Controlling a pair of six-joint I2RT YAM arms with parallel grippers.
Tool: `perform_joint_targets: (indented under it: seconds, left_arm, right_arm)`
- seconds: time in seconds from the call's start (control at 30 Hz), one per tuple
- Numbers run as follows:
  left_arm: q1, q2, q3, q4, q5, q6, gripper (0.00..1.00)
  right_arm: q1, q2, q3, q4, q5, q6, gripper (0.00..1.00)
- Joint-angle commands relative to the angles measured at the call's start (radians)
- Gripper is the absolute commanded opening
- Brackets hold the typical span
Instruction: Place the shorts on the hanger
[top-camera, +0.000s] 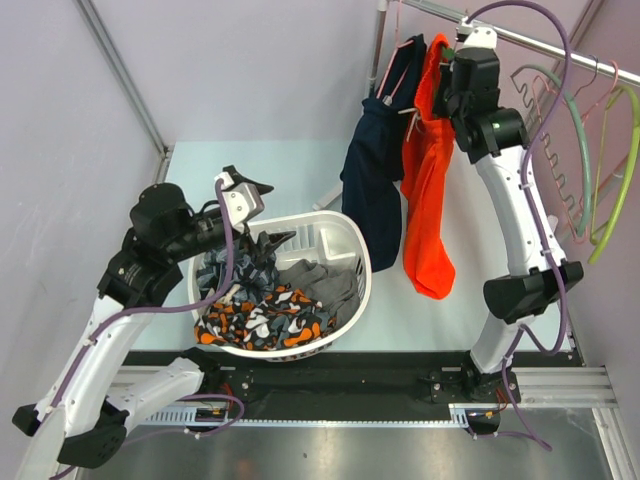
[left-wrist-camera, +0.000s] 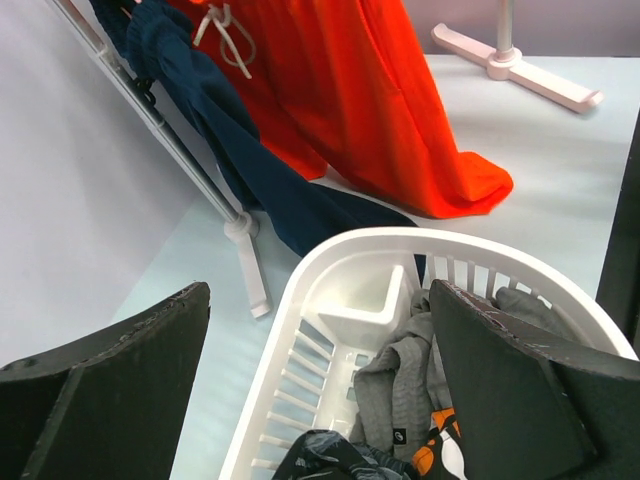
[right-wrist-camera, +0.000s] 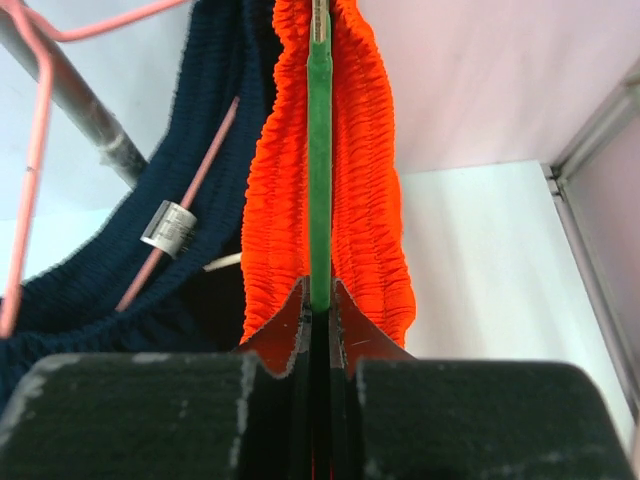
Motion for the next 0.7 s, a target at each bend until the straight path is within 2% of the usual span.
perform_joint_targets:
  seconds: [0.0, 0.23, 0.5, 0.57, 0.6, 0.63, 0.67]
  left_arm:
    - [-0.002, -0.014, -0.012, 0.003, -0.021, -0.020, 0.95]
    - [-0.002, 0.006, -0.007, -0.006, -0.033, -0.040, 0.95]
    - [0.004, 0.012, -0.003, -0.025, -0.037, -0.058, 0.95]
    - [0.007, 0.011, -0.013, -0.021, -0.038, -0.067, 0.95]
    - [0.009, 0.012, -0.018, -0.017, -0.040, -0.072, 0.95]
    - [0.015, 0.011, -0.021, -0.017, -0.038, -0.083, 0.95]
    - [0.019, 0.015, -0.022, -0.017, -0.038, -0.090, 0.95]
  right_arm:
    - [0.039, 0.019, 0.081, 0.153, 0.050, 0.013, 0.00]
    - [0.110, 0.083, 0.081, 0.248, 0.096, 0.010, 0.00]
    - [0.121, 0.157, 0.098, 0.312, 0.150, 0.005, 0.00]
    - [0.125, 0.169, 0.106, 0.321, 0.142, -0.002, 0.09]
    - [0.127, 0.169, 0.110, 0.322, 0.135, -0.002, 0.23]
    - [0.128, 0.157, 0.110, 0.320, 0.126, -0.001, 0.28]
    - [0.133, 0.148, 0.109, 0.317, 0.113, -0.002, 0.38]
